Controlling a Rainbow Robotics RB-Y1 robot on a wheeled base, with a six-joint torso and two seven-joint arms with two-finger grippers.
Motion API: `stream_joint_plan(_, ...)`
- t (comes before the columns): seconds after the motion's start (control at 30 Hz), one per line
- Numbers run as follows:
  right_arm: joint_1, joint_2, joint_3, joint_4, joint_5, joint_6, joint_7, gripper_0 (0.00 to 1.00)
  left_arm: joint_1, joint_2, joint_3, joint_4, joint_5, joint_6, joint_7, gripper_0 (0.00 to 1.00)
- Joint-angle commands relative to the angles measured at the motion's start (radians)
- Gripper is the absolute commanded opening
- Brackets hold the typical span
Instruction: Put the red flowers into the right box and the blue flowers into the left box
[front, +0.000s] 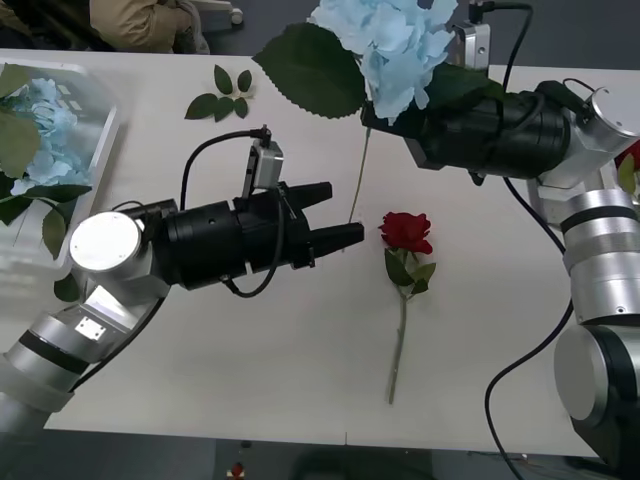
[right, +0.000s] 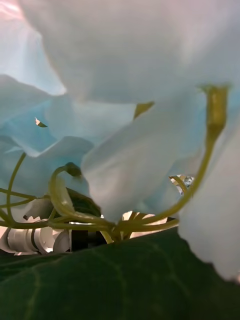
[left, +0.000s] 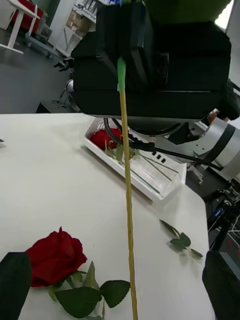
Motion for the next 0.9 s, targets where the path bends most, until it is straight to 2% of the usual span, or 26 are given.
stream_joint_plan(0.03,-0.045,0.0,0.012,-0.024,0.0,-0.011,0.026,0.0,-0.045,-0.012,-0.034,0.015,0.019,-0.046,-0.03,1.0)
stream_joint_plan(0.4,-0.045,0.002,0.024,-0.022,0.0,-0.02,0.026,0.0,-0.091,-0.041,-0.09,0.061,0.019,-0.09,-0.03,1.0)
stream_joint_plan(0.43,-0.045,0.002,0.024,-0.024,0.0,-0.02,0.026,0.0,-0.093,-0.044,-0.088,0.065,0.018,-0.09,-0.03,0.78)
stream_joint_plan(0.47,-0.044,0.002,0.028,-0.024,0.0,-0.022,0.026,0.0,-0.093,-0.046,-0.09,0.067,0.018,-0.09,-0.03,0.22)
stream_joint_plan(0.5,-0.045,0.002,0.028,-0.022,0.0,-0.022,0.026,0.0,-0.093,-0.047,-0.09,0.068,0.018,-0.09,-0.03,0.01)
stream_joint_plan(0.9,-0.044,0.0,0.034,-0.024,0.0,-0.025,0.026,0.0,-0.094,-0.052,-0.091,0.073,0.019,-0.096,-0.03,0.0)
